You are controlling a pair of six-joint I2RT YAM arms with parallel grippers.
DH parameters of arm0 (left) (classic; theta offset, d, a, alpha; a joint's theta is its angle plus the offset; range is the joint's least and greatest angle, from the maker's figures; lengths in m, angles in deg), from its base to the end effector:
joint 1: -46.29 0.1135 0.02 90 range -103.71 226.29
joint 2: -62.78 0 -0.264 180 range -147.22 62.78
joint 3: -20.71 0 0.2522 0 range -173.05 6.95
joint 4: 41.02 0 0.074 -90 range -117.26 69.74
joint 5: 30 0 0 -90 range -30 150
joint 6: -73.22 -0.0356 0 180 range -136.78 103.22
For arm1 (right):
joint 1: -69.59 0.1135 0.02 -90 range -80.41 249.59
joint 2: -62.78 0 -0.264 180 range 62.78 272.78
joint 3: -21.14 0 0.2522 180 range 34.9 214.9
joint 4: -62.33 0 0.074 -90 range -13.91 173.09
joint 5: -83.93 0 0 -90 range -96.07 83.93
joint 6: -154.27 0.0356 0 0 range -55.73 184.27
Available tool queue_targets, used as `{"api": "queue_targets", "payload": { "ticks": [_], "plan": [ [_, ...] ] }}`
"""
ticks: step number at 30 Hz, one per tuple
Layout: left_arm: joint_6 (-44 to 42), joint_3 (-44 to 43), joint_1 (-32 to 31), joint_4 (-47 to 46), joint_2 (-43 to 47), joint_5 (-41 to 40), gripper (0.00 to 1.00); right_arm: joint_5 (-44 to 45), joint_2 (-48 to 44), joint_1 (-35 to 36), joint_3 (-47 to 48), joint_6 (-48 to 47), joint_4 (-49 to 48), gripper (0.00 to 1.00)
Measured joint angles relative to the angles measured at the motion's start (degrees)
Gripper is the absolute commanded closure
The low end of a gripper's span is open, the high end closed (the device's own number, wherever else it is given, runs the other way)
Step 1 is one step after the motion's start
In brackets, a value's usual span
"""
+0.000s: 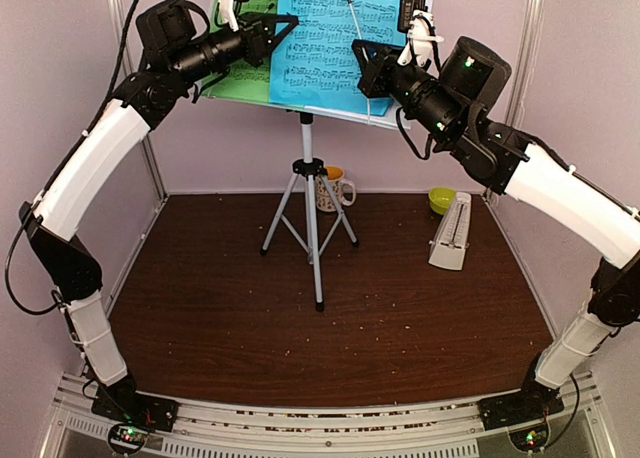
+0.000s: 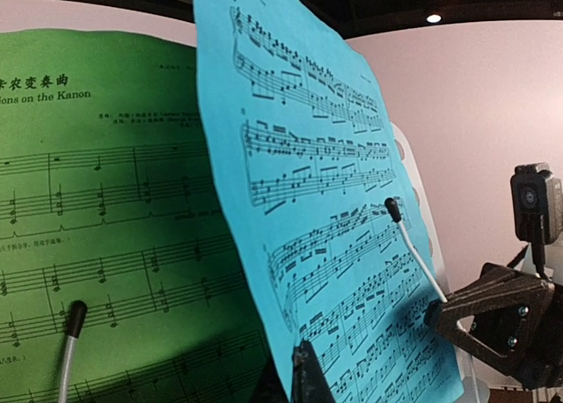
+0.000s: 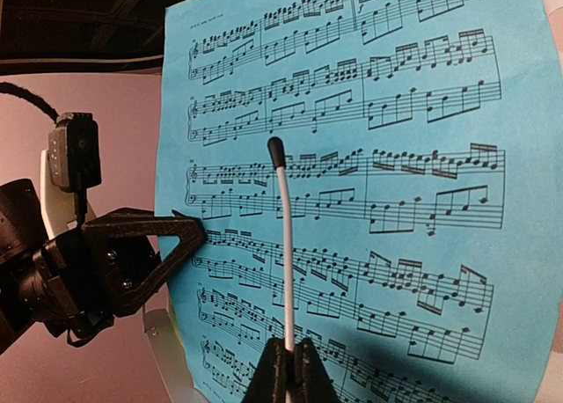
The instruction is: Set up the instrument practice props
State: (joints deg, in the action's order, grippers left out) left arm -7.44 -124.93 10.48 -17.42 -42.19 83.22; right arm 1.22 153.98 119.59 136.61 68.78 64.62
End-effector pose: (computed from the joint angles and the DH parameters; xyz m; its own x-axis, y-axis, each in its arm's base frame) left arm 0.3012 -0.2346 0.5642 0.0980 -0.2546 -0.9621 0.8708 0.4899 -0.0409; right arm 0.2328 0.2704 0.5220 0.1860 0.3431 -0.9207 -0.7010 0.7029 0.1203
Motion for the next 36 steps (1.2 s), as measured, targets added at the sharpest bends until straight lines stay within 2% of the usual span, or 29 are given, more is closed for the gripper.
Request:
{"api": "queue_targets", "payload": {
  "ticks": [36],
  "plan": [
    [0.0,-4.4,-1.9,-1.2,-5.0,1.5,1.0,0.0,0.0,0.0,0.0,-0.7,0.0,1.0]
  ]
}}
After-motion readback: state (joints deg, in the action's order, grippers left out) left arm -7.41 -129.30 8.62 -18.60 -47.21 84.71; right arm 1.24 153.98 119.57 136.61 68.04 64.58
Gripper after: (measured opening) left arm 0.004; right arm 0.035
